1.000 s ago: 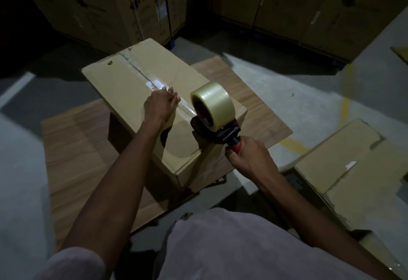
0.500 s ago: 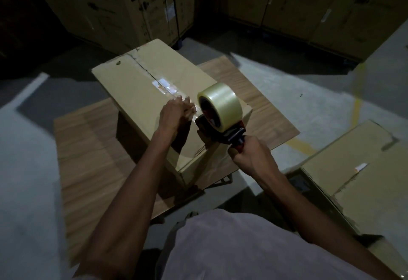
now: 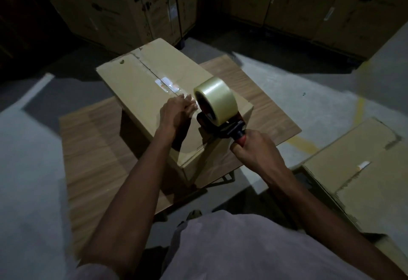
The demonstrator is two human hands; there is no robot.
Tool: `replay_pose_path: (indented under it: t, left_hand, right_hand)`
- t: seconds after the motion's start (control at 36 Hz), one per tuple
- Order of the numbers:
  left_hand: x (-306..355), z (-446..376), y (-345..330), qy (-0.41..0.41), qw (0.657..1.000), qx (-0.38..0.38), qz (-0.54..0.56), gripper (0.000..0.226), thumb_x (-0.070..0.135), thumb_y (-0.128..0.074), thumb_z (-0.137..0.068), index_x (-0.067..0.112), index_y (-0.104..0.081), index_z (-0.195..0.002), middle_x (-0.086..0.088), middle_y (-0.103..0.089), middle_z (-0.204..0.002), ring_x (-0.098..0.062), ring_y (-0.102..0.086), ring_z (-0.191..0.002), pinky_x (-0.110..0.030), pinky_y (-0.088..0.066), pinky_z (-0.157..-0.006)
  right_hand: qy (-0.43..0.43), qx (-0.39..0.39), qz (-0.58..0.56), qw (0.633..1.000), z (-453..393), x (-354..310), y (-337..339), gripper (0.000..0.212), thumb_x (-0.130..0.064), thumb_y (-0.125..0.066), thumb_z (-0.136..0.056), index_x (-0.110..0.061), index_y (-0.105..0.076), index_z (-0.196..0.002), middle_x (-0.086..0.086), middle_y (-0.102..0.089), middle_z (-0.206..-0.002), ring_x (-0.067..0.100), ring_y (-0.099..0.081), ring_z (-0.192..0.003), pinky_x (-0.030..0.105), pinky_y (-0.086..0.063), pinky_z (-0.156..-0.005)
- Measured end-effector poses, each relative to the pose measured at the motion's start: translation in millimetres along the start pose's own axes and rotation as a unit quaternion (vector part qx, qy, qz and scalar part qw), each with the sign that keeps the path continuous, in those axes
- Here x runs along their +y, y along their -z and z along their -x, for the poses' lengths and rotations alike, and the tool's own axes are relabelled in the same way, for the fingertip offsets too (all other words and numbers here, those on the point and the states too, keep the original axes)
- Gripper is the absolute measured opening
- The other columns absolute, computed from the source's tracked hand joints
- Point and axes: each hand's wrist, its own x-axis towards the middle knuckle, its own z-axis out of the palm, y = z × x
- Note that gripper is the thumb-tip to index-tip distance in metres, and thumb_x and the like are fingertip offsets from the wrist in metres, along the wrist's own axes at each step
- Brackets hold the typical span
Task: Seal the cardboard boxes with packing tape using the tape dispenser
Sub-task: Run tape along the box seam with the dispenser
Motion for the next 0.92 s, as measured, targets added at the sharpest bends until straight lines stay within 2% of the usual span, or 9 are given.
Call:
replay_pose_path:
  t: [0.11,0.19,0.25,0.36,0.44,0.58,0.69,0.81,0.92]
  left_hand:
    - [-1.5,-2.4,0.0,-0.003,1.0,0.01,-0.016,0.029,0.036,-0.059,-0.1,0.018,-0.074,-0.118,-0.011,-0.068,-0.111,-0.036,-0.062,-0.105,-0.035,-0.037,-0.069]
    - [0.9,-1.4,-0.8,-0.008,0.999,0.013,-0.035,0.036,0.042,-0.06,-0.1,0.019,-0.071,-0.126,-0.013,-0.068,-0.123,-0.038,-0.062,-0.111,-0.042,-0.049,-0.076]
    - [2.2,0.1,-0.5,-0.007,0.999,0.015,-0.043,0.037,0.043,-0.06,-0.1,0.021,-0.071,-0.128,-0.012,-0.067,-0.127,-0.038,-0.062,-0.113,-0.043,-0.051,-0.08]
    - [8.3,4.7,-2.4,-0.013,0.999,0.024,-0.04,0.032,0.037,-0.06,-0.1,0.017,-0.073,-0.121,-0.013,-0.069,-0.123,-0.038,-0.064,-0.11,-0.044,-0.051,-0.079]
    - [16.2,6.6,-5.3,-0.02,0.997,0.014,-0.077,0.033,0.035,-0.055,-0.103,0.015,-0.071,-0.123,-0.012,-0.068,-0.122,-0.039,-0.063,-0.107,-0.045,-0.05,-0.077]
    - [23.7,11.8,-3.5,-0.011,0.997,0.005,-0.081,0.037,0.038,-0.055,-0.103,0.016,-0.069,-0.13,-0.007,-0.067,-0.132,-0.036,-0.063,-0.113,-0.043,-0.05,-0.086]
    - [29.8,19.5,-9.7,-0.011,0.997,-0.022,-0.08,0.038,0.035,-0.057,-0.101,0.005,-0.068,-0.122,-0.019,-0.065,-0.125,-0.042,-0.061,-0.108,-0.045,-0.047,-0.08]
    - [35.4,26.4,-12.8,0.0,0.999,-0.008,-0.044,0.031,0.027,-0.06,-0.099,0.003,-0.071,-0.116,-0.026,-0.062,-0.13,-0.044,-0.063,-0.109,-0.046,-0.048,-0.08]
    - [37.4,26.7,-12.5,0.011,0.999,-0.005,-0.029,0.03,0.026,-0.061,-0.098,0.003,-0.073,-0.114,-0.028,-0.061,-0.131,-0.045,-0.063,-0.105,-0.043,-0.047,-0.079]
  right_hand:
    - [0.003,-0.004,0.007,1.0,11.2,4.2,2.5,0.015,-0.034,-0.067,-0.094,-0.023,-0.057,-0.099,-0.003,-0.057,-0.076,0.011,-0.054,-0.063,0.027,-0.034,-0.054]
    - [0.0,-0.004,-0.009,1.0,19.6,8.9,4.4,0.016,-0.032,-0.067,-0.094,-0.021,-0.056,-0.097,-0.001,-0.057,-0.077,0.015,-0.056,-0.064,0.029,-0.036,-0.056]
    - [0.0,0.001,-0.009,1.0,23.8,11.5,6.7,0.016,-0.033,-0.067,-0.094,-0.023,-0.056,-0.096,-0.002,-0.056,-0.077,0.015,-0.056,-0.066,0.03,-0.036,-0.057]
    - [-0.006,0.01,-0.005,1.0,33.2,16.9,4.4,0.016,-0.036,-0.068,-0.093,-0.025,-0.057,-0.1,-0.002,-0.058,-0.08,0.015,-0.057,-0.068,0.031,-0.039,-0.058]
    - [-0.021,0.01,-0.015,1.0,35.3,20.3,-0.7,0.017,-0.036,-0.068,-0.092,-0.025,-0.057,-0.099,-0.003,-0.058,-0.078,0.015,-0.056,-0.066,0.03,-0.039,-0.057]
    - [-0.048,-0.006,-0.035,0.998,33.9,25.2,-5.4,0.013,-0.033,-0.067,-0.089,-0.024,-0.057,-0.089,0.002,-0.061,-0.077,0.021,-0.059,-0.067,0.032,-0.043,-0.057]
    - [-0.053,-0.006,-0.042,0.998,35.4,26.2,-6.9,0.016,-0.037,-0.067,-0.09,-0.024,-0.06,-0.095,0.003,-0.062,-0.084,0.023,-0.061,-0.073,0.037,-0.052,-0.063]
    - [-0.046,-0.008,-0.047,0.998,37.6,25.3,-5.2,0.023,-0.038,-0.067,-0.091,-0.019,-0.063,-0.104,0.007,-0.065,-0.092,0.029,-0.065,-0.083,0.047,-0.059,-0.076]
    - [-0.034,0.002,-0.052,0.998,42.0,25.2,-4.0,0.024,-0.038,-0.067,-0.093,-0.017,-0.062,-0.103,0.007,-0.064,-0.091,0.029,-0.063,-0.081,0.041,-0.057,-0.071]
